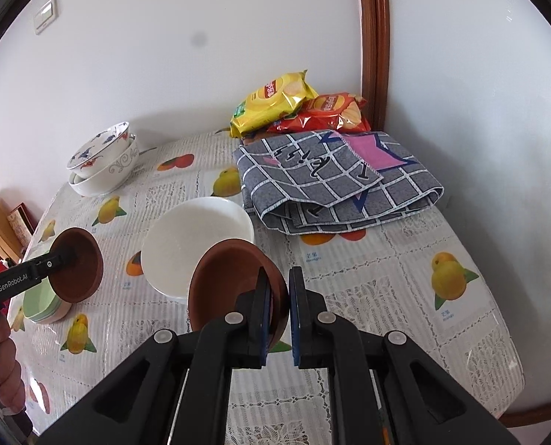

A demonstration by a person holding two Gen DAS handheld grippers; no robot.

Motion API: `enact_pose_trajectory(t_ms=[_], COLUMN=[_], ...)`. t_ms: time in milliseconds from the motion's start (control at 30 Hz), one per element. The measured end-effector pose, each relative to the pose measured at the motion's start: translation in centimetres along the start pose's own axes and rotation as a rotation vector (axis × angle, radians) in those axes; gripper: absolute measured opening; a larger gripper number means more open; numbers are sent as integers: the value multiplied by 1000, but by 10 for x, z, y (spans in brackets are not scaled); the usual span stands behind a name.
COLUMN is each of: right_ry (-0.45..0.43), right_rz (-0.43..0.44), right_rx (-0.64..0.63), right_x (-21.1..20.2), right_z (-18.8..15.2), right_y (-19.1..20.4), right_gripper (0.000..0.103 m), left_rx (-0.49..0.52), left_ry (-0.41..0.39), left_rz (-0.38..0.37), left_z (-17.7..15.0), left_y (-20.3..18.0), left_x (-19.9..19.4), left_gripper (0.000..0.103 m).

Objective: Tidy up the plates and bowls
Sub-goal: 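Lift the brown saucers with both grippers toward the white bowl, then lower the right gripper's brown saucer into the white bowl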

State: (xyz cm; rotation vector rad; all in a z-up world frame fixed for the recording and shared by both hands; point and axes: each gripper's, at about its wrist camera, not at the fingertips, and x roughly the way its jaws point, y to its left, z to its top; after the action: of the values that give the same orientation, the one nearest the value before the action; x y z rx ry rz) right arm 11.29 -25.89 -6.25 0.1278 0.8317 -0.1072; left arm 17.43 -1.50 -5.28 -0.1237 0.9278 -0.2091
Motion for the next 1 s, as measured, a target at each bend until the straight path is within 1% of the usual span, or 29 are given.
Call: enact_pose_trajectory(t_ms=[200,400,733,1000], right_ry=[-19,-26,4,27], right_rz=[-4,0,11,16], right_rx=[-13,-11,-24,-39], right_x=[-6,-2,18,31], right_z=[8,15,20,20], right_y=[12,22,37,45], right_gripper=[9,9,9,9], left_rx=[10,23,15,1], left_ry=[-16,-24,-24,-9], left_rz=[-10,1,13,18], left_z=[3,8,14,16], left_y=[5,8,16,20], left_x=[-9,-11,-8,-1], left_gripper=[9,9,9,9])
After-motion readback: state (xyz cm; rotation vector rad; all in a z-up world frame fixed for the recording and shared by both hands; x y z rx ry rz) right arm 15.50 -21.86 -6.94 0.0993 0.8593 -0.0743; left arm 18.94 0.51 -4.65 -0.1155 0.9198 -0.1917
